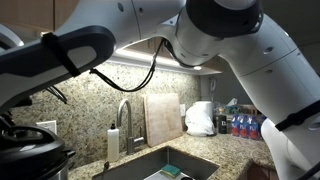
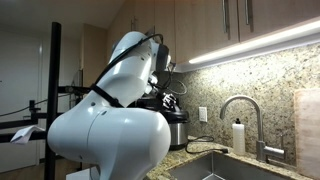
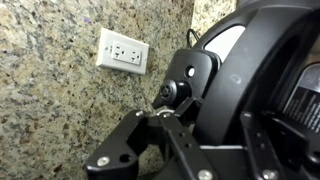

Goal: Remove the lid from the cooker.

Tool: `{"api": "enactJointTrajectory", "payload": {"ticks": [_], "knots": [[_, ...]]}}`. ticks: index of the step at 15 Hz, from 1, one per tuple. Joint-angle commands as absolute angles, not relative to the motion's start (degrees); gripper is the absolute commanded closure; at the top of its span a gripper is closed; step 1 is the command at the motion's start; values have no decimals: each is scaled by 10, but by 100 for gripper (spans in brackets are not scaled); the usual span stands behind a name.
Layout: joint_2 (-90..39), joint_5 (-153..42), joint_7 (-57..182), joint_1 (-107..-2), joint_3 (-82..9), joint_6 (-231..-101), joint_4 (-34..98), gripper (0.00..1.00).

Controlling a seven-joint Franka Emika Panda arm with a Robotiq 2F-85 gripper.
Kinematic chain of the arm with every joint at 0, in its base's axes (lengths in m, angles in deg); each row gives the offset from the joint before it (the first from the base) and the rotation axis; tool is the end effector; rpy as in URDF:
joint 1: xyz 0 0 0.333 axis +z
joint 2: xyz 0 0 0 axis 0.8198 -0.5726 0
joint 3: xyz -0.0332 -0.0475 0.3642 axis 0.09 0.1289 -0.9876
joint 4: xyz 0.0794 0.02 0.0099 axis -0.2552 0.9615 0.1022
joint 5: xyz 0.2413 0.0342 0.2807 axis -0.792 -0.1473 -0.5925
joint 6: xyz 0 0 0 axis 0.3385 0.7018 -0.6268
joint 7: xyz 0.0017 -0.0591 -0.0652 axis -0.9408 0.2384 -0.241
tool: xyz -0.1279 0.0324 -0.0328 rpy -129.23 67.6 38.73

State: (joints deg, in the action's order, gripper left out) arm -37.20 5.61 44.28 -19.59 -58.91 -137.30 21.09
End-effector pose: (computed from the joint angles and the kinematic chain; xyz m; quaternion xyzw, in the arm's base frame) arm 0.5350 0.4843 0.4897 0.6585 0.6092 0.1376 0.4200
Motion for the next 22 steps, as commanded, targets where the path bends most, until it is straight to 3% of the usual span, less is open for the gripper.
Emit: {"api": "enactJointTrajectory", "payload": {"ticks": [1,13,20,21,22], "knots": [[-372,82,429,-186,-575,-1362,219,95],[-339,168,457,-158,-566,-1318,284,95],[-369,139,446,-161,-578,-1335,244,96],[-367,135,447,-162,-578,-1337,246,68],[-363,135,447,-162,-578,-1335,250,66]]}}
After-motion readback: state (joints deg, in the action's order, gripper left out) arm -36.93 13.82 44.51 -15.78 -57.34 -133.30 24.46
